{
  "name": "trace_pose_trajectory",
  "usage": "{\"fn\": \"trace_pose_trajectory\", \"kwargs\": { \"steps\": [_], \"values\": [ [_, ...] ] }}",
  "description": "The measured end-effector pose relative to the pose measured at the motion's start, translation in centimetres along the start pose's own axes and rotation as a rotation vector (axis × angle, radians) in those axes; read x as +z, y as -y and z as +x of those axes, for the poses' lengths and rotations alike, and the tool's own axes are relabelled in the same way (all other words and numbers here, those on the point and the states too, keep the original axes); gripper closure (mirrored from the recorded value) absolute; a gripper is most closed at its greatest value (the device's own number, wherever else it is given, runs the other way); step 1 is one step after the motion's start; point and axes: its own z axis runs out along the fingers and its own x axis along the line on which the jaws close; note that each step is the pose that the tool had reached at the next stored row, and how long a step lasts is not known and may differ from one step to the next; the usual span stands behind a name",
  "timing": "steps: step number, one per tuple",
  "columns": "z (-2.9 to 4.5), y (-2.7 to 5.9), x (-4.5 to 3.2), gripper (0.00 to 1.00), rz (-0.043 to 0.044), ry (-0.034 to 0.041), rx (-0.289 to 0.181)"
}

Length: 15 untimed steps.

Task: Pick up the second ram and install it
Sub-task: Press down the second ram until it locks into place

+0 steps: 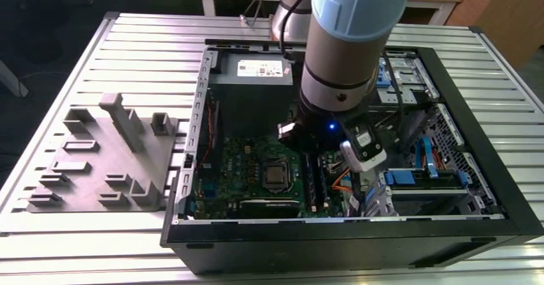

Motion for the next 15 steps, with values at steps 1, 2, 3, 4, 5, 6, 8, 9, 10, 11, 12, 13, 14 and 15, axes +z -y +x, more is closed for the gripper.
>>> {"fn": "trace_pose_trajectory", "kwargs": {
  "steps": [1,2,3,4,5,6,8,9,10,11,12,13,14,15],
  "values": [
    [0.00,0.21,-0.01,0.93,0.0001,0.0000,0.000],
    [-0.01,0.44,-0.03,0.93,0.0002,0.0000,0.000],
    [-0.01,0.69,-0.05,0.93,0.0002,0.0000,0.000],
    [-0.01,0.96,-0.07,0.93,0.0002,0.0000,0.000],
    [-0.02,1.20,-0.08,0.93,0.0002,0.0000,0.000],
    [-0.02,1.43,-0.10,0.93,0.0004,0.0000,0.000],
    [-0.03,1.83,-0.13,0.93,0.0004,0.0000,0.000],
    [-0.03,1.97,-0.14,0.93,0.0005,0.0000,0.000],
    [-0.04,2.11,-0.15,0.93,0.0004,0.0000,0.000],
    [-0.04,2.25,-0.16,0.93,0.0005,0.0000,0.000],
    [-0.04,2.41,-0.17,0.93,0.0003,0.0001,0.000],
    [-0.04,2.55,-0.18,0.93,0.0004,0.0000,0.000],
    [-0.04,2.66,-0.20,0.93,0.0005,0.0000,0.000],
    [-0.04,2.76,-0.20,0.93,0.0005,0.0000,0.000]
  ]
}}
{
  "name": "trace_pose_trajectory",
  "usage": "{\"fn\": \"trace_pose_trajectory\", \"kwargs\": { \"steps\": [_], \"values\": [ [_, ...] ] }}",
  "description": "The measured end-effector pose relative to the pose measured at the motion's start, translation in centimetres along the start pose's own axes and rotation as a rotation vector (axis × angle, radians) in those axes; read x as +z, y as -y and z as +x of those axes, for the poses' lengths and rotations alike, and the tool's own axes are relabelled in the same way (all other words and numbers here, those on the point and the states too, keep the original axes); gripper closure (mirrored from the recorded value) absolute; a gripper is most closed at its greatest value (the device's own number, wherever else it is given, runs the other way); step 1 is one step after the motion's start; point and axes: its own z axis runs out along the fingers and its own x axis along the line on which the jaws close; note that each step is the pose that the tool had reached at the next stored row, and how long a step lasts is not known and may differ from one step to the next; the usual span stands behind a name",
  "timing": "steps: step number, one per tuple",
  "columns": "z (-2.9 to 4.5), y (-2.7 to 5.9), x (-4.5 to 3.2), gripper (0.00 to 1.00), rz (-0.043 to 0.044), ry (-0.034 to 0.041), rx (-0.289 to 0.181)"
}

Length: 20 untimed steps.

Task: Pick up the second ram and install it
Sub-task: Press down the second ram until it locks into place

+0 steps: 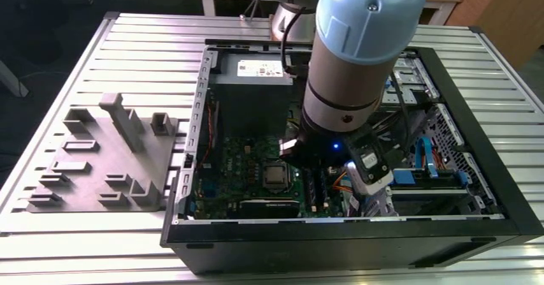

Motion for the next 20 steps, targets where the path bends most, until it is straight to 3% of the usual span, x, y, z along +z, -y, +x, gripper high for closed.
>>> {"fn": "trace_pose_trajectory", "kwargs": {
  "steps": [8,20],
  "values": [
    [-0.01,0.65,-0.01,0.93,-0.0002,0.0000,0.000],
    [0.01,1.09,0.69,0.93,0.0000,-0.0001,0.000]
  ]
}}
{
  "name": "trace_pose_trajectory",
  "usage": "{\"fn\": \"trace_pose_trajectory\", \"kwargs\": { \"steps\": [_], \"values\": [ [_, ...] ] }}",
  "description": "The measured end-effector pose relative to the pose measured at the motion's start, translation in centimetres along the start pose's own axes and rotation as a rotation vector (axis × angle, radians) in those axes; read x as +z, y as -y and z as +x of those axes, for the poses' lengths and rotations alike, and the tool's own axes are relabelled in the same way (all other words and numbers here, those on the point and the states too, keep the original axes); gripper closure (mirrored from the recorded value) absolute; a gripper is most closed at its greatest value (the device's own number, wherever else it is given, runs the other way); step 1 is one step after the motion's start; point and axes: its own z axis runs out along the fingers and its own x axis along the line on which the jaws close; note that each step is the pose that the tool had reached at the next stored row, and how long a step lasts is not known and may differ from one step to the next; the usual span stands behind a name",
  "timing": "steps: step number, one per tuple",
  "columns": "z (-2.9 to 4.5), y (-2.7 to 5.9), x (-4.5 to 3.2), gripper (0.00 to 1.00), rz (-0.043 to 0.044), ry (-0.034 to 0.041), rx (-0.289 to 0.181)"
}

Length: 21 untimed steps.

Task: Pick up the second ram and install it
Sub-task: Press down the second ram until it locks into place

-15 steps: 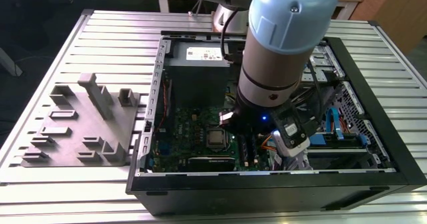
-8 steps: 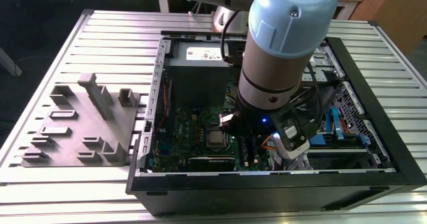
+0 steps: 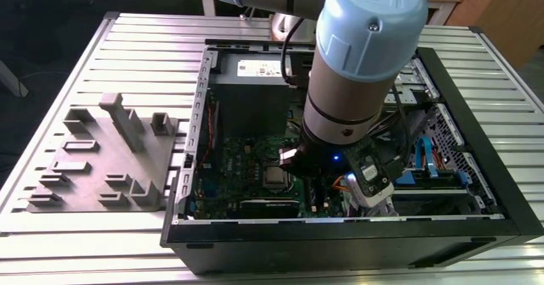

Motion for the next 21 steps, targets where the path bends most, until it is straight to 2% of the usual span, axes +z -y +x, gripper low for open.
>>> {"fn": "trace_pose_trajectory", "kwargs": {
  "steps": [4,13,19,20,21],
  "values": [
    [0.00,0.00,0.09,0.93,-0.0004,0.0002,0.000],
    [0.04,0.08,1.02,0.93,0.0005,-0.0001,0.000],
    [0.04,0.06,0.97,0.93,-0.0005,0.0002,0.000],
    [0.02,0.02,0.79,0.93,-0.0030,0.0009,0.000],
    [0.01,0.00,0.40,0.93,-0.0019,0.0005,0.000]
  ]
}}
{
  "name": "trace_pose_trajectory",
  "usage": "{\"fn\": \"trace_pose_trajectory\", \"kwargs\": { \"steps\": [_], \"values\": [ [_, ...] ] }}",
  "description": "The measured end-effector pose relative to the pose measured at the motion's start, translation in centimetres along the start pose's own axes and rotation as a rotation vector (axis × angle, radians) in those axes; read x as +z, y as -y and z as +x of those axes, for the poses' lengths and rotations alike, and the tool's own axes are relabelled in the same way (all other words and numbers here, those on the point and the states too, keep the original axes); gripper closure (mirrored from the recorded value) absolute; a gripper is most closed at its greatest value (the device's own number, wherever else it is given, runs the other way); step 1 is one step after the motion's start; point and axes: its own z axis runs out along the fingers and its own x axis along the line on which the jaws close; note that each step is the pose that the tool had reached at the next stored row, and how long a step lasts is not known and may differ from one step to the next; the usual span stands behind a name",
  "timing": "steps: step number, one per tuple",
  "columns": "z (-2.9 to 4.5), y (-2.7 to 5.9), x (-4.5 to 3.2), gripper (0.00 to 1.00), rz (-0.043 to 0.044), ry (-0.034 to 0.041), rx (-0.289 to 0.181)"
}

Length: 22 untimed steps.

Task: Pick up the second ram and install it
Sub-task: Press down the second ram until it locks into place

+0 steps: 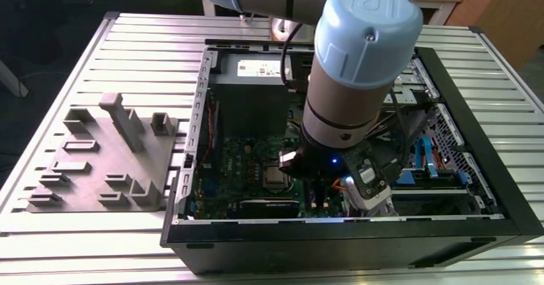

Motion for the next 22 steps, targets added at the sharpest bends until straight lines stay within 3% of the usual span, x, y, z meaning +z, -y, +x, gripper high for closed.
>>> {"fn": "trace_pose_trajectory", "kwargs": {
  "steps": [5,12,22],
  "values": [
    [-0.08,-0.13,-2.09,0.93,0.0021,-0.0005,0.000],
    [-0.08,-0.31,-2.09,0.93,0.0013,-0.0005,0.000],
    [-0.01,-2.30,-1.88,0.93,-0.0015,-0.0005,0.000]
  ]
}}
